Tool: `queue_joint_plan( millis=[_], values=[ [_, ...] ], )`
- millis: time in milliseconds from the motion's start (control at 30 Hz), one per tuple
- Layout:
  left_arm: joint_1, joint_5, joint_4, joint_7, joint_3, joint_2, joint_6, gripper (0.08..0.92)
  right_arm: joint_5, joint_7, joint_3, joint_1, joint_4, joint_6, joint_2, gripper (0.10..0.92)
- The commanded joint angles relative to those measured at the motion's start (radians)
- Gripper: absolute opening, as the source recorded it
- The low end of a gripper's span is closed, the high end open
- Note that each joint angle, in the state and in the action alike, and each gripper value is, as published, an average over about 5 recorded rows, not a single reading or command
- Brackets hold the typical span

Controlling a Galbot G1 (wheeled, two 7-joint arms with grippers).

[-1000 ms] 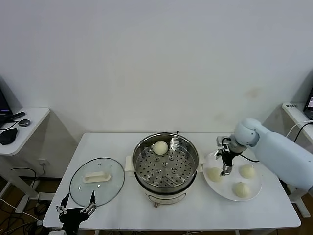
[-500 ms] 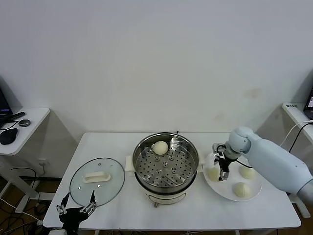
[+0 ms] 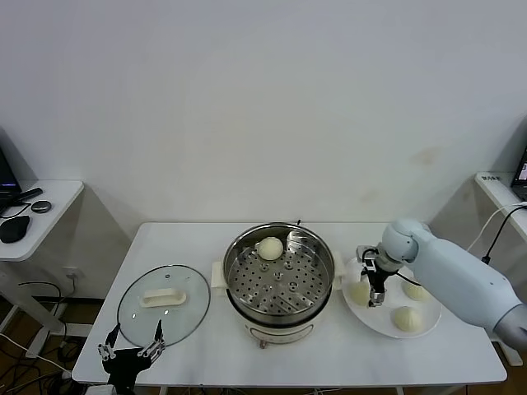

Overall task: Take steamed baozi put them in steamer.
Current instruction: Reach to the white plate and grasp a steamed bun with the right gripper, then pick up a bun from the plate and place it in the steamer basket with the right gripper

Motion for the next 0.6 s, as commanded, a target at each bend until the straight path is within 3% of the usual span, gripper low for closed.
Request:
queue_joint_plan(
  millis=[33, 200, 600],
  values=[
    [-0.001, 0.001, 0.004, 0.001, 0.002, 0.0, 0.0, 0.823, -0.009, 0.003, 0.001, -0.004, -0.005, 0.002, 0.002, 0.823],
    [-0.007, 0.003, 0.009, 0.001, 0.011, -0.002, 0.0, 0.823, 0.001, 0.016, 0.011, -0.007, -0.006, -0.002, 0.009, 0.786],
    [-0.015, 0.005, 0.006, 0.001, 0.012, -0.002, 0.0, 0.823, 0.014, 0.012, 0.001, 0.014, 0.016, -0.011, -0.004, 0.516]
  ],
)
